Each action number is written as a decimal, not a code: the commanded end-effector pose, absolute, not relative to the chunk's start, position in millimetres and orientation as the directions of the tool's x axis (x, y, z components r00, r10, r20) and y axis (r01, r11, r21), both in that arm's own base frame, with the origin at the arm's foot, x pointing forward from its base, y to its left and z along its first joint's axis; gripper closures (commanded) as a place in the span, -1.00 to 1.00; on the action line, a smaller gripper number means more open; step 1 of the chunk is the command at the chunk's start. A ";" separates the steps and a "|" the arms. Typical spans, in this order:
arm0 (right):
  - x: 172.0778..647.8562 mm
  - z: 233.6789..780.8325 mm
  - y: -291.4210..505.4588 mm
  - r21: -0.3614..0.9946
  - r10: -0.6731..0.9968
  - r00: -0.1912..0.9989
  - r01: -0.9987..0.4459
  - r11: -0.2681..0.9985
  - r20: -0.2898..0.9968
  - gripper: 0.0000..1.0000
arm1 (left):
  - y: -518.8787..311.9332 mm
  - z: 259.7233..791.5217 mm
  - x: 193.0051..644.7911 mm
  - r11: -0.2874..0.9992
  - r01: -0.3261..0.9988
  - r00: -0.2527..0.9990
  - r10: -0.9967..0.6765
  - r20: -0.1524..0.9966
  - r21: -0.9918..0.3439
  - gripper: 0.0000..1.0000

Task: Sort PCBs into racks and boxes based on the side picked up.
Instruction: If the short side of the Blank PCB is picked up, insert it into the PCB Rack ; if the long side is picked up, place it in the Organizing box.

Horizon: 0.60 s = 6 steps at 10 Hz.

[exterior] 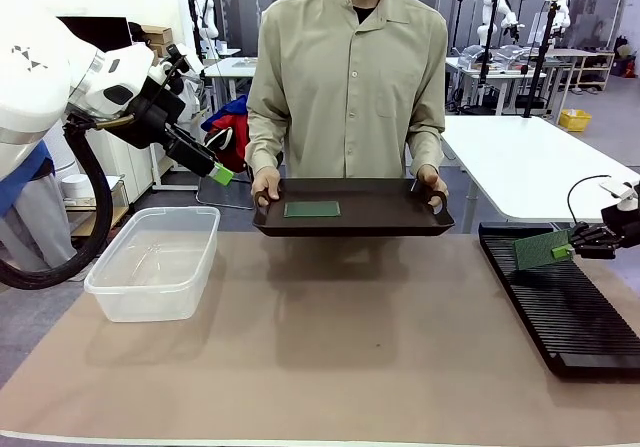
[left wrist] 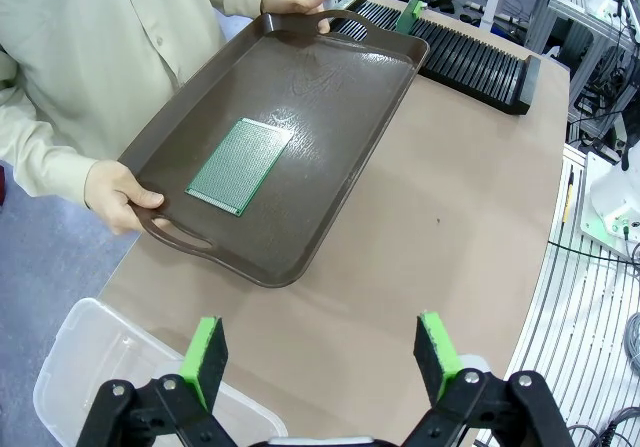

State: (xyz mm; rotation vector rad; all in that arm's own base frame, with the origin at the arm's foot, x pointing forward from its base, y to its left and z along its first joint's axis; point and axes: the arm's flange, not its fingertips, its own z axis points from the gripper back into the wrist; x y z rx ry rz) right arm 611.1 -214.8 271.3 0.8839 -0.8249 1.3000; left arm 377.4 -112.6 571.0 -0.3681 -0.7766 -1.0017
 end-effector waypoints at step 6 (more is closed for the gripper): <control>612.1 269.4 -216.2 0.088 0.433 0.103 -0.995 0.055 0.895 0.96 | -112.1 569.6 377.3 0.503 0.862 0.305 -0.616 0.726 0.065 -1.00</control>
